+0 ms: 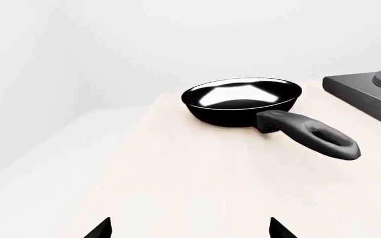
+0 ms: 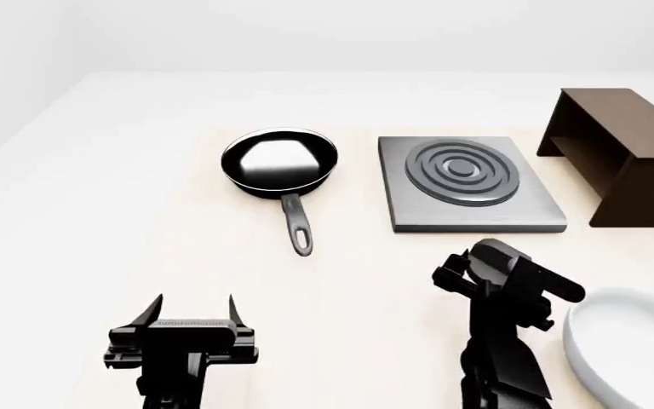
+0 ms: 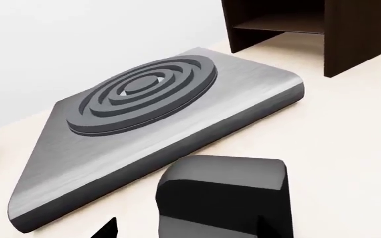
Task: Turn on the stove.
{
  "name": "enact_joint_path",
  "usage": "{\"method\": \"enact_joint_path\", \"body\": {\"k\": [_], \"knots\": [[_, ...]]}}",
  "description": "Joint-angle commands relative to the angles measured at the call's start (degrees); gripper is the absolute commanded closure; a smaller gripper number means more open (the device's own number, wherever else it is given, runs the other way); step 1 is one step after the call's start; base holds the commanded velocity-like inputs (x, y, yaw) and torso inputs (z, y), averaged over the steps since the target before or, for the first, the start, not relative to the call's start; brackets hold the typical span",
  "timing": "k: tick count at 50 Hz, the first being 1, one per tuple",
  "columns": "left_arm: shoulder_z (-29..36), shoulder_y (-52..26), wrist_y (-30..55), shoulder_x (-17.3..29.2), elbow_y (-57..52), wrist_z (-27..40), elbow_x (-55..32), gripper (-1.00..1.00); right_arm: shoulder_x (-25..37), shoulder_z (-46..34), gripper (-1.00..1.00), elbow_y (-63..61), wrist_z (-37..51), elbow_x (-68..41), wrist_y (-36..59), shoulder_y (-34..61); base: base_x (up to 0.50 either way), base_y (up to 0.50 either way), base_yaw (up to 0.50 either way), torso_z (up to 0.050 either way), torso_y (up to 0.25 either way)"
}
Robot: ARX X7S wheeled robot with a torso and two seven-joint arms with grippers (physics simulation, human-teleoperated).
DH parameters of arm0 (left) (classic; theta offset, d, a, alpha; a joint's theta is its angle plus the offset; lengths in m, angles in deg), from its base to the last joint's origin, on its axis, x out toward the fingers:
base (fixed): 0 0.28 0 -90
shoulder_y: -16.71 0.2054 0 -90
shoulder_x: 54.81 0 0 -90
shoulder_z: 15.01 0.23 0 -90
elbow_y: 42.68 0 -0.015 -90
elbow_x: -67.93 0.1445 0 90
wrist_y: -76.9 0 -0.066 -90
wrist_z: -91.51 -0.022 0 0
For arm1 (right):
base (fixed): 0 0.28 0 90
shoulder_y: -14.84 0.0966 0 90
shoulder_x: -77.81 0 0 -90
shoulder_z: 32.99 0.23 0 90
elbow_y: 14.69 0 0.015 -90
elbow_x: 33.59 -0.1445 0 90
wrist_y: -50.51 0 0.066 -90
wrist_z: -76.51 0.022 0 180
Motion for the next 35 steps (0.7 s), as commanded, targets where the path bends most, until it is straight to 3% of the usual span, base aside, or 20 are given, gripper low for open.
{"method": "enact_joint_path", "body": {"k": [1,7,8,35], "knots": [[-0.23,0.02,-1.40,-0.43,-0.09,-1.91,-0.65,-1.00,-0.82,0.65,-1.00,2.49,-1.44,0.46,-1.26,0.84,0.00,0.00,0.00,0.000,0.000],[-0.08,-0.01,-1.40,-0.33,-0.10,-1.79,-0.73,-1.00,-0.79,0.59,-1.00,2.38,-1.54,0.27,-1.27,0.78,0.00,0.00,0.00,0.000,0.000],[-1.43,2.66,-2.31,1.70,-2.04,-2.60,-2.00,-1.00,-0.79,0.56,-1.00,2.42,-1.47,0.29,-1.29,0.80,0.00,0.00,0.00,0.000,0.000],[-1.02,2.61,-2.42,2.07,-2.08,-2.20,-2.33,-1.00,-0.58,-1.30,-1.00,-1.33,-1.69,0.68,-0.49,-0.94,0.00,0.00,0.00,0.000,0.000]]}}
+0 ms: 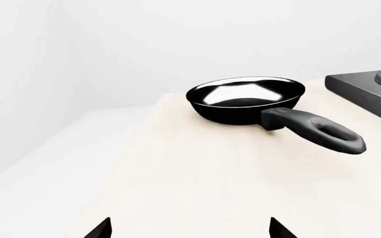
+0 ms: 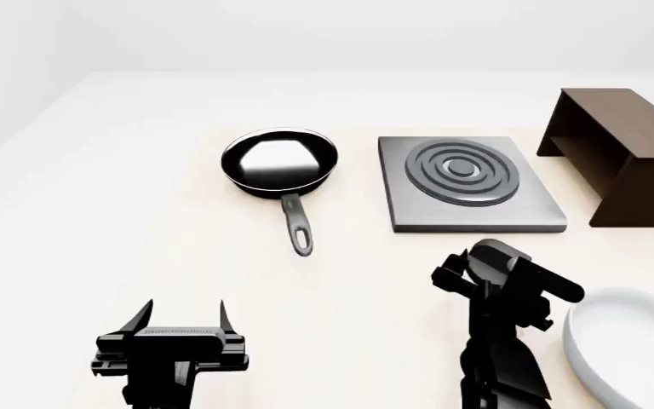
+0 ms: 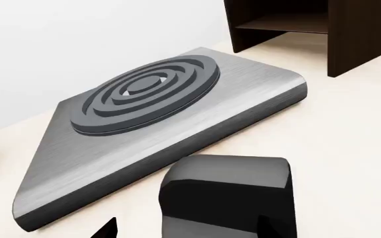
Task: Turn on the stove.
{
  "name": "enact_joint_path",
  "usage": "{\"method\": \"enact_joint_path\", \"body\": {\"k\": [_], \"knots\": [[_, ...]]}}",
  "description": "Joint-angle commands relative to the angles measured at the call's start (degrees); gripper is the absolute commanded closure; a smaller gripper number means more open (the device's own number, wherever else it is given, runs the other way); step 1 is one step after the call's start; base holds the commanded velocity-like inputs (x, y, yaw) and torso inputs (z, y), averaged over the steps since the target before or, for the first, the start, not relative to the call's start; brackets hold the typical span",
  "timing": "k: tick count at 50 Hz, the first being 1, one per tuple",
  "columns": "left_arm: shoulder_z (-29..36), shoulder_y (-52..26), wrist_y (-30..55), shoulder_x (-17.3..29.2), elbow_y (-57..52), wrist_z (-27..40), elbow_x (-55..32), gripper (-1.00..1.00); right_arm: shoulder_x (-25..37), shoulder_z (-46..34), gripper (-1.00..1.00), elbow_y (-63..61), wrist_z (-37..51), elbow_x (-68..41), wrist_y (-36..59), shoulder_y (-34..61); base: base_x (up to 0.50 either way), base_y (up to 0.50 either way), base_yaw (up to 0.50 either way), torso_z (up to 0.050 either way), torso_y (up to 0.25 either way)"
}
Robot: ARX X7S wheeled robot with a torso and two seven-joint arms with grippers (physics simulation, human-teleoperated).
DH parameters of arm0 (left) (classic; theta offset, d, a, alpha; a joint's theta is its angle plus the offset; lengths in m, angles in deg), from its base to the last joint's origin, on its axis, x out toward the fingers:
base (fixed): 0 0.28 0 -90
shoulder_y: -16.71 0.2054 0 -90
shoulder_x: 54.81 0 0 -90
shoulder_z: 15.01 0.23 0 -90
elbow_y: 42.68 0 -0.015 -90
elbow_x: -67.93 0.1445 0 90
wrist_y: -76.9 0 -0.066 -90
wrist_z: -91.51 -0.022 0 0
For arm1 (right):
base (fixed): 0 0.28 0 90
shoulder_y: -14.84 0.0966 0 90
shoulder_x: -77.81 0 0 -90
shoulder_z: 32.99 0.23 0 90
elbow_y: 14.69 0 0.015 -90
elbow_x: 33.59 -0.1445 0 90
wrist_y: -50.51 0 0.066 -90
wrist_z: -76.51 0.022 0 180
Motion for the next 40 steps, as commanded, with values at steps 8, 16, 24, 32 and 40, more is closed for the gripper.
{"method": "enact_joint_path", "body": {"k": [8,16,24,32,40], "knots": [[-0.28,0.29,-1.57,-0.25,-0.20,-1.92,-0.78,-1.00,-0.67,-2.46,-1.00,-5.90,-1.02,2.27,0.92,-2.95,0.00,0.00,0.00,0.000,0.000],[-0.16,0.26,-1.59,-0.16,-0.19,-1.80,-0.86,-1.00,-0.75,-3.48,-1.00,-9.26,-0.14,2.59,1.92,-4.62,0.00,0.00,0.00,0.000,0.000],[-0.04,0.23,-1.65,-0.07,-0.17,-1.68,-0.94,-1.00,-0.42,-4.45,-1.00,-14.94,1.00,2.48,3.80,-7.06,0.00,0.00,0.00,0.000,0.000],[1.61,-2.70,-1.20,-2.22,2.39,-0.86,0.39,-1.00,-0.09,-5.28,-1.00,-18.40,1.89,2.62,4.67,-8.52,0.00,0.00,0.00,0.000,0.000],[1.78,-2.61,-1.34,-2.10,2.39,-0.71,0.32,-1.00,0.31,-6.04,-1.00,-22.09,2.70,2.40,6.10,-10.07,0.00,0.00,0.00,0.000,0.000]]}}
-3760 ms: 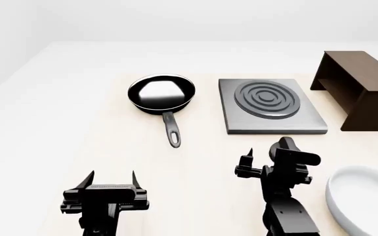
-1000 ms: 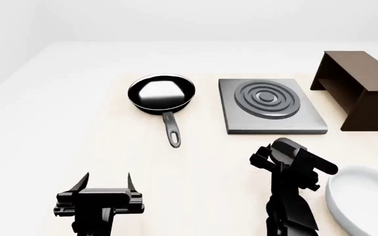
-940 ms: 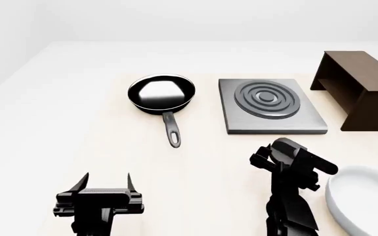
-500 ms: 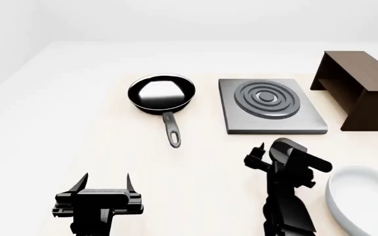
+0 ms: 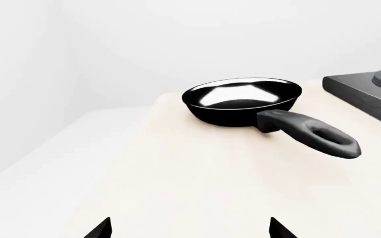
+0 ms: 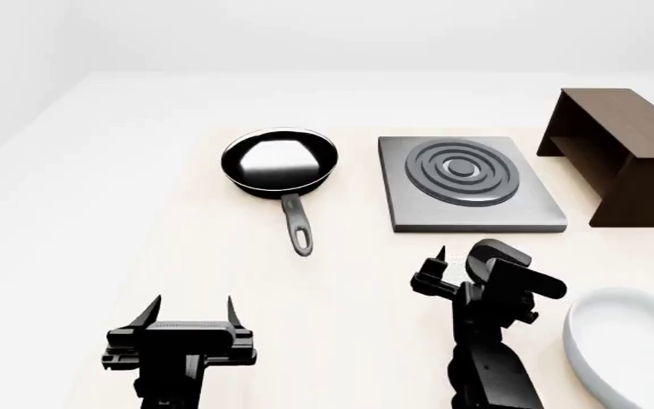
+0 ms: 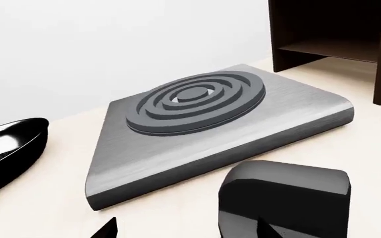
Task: Turn on the stove.
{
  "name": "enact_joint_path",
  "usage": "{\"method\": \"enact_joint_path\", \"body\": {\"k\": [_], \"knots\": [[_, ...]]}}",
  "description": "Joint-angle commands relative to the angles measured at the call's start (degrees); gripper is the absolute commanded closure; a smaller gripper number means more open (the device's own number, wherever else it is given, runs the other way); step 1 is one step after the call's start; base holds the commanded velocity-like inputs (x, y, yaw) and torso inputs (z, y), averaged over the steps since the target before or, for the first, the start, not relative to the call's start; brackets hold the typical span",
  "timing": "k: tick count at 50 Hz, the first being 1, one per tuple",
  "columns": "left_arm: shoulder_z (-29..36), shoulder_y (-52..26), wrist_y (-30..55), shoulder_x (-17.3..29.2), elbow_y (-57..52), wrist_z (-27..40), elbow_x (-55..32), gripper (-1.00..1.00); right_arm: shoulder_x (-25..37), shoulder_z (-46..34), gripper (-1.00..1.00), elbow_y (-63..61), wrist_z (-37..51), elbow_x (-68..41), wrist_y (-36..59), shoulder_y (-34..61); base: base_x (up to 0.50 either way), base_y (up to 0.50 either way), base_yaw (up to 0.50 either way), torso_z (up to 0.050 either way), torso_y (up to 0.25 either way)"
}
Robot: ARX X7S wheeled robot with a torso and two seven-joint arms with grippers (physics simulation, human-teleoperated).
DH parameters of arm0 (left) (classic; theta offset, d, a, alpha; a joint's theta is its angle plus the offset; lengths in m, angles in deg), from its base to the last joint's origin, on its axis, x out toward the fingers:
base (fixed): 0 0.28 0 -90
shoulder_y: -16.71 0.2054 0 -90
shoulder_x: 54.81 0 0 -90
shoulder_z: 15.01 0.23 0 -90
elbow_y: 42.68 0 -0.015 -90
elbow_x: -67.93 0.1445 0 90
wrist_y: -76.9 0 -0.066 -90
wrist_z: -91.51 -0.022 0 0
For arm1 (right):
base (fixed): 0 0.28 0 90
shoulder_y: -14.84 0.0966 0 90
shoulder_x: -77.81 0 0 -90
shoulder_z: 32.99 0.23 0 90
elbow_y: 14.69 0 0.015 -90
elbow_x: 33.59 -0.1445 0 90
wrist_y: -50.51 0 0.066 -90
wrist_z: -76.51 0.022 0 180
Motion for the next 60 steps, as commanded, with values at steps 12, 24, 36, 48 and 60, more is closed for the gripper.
{"method": "enact_joint_path", "body": {"k": [12,24,36,48,60], "knots": [[0.36,-0.64,-1.51,-0.92,0.67,-1.54,-0.31,-1.00,2.70,-3.28,-1.00,-23.44,2.74,0.30,6.83,-10.39,0.00,0.00,0.00,0.000,0.000],[0.84,-0.69,-2.48,-1.14,1.61,-1.40,-0.17,-1.00,11.82,-8.94,-1.00,-60.36,6.14,8.87,1.69,-36.50,0.00,0.00,0.00,0.000,0.000],[1.03,-0.22,-2.46,-0.86,0.94,-1.02,-0.33,-1.00,16.16,-8.08,-1.00,-67.10,5.40,20.68,-27.93,-58.64,0.00,0.00,0.00,0.000,0.000],[1.03,0.69,-2.71,-0.37,0.09,-0.82,-0.76,-1.00,15.53,-7.33,-1.00,-62.52,5.11,27.51,-36.77,-60.34,0.00,0.00,0.00,0.000,0.000],[1.30,1.66,-3.98,-0.30,0.28,-0.52,-0.64,-1.00,15.55,-8.05,-1.00,-62.22,4.88,26.97,-34.59,-58.72,0.00,0.00,0.00,0.000,0.000]]}}
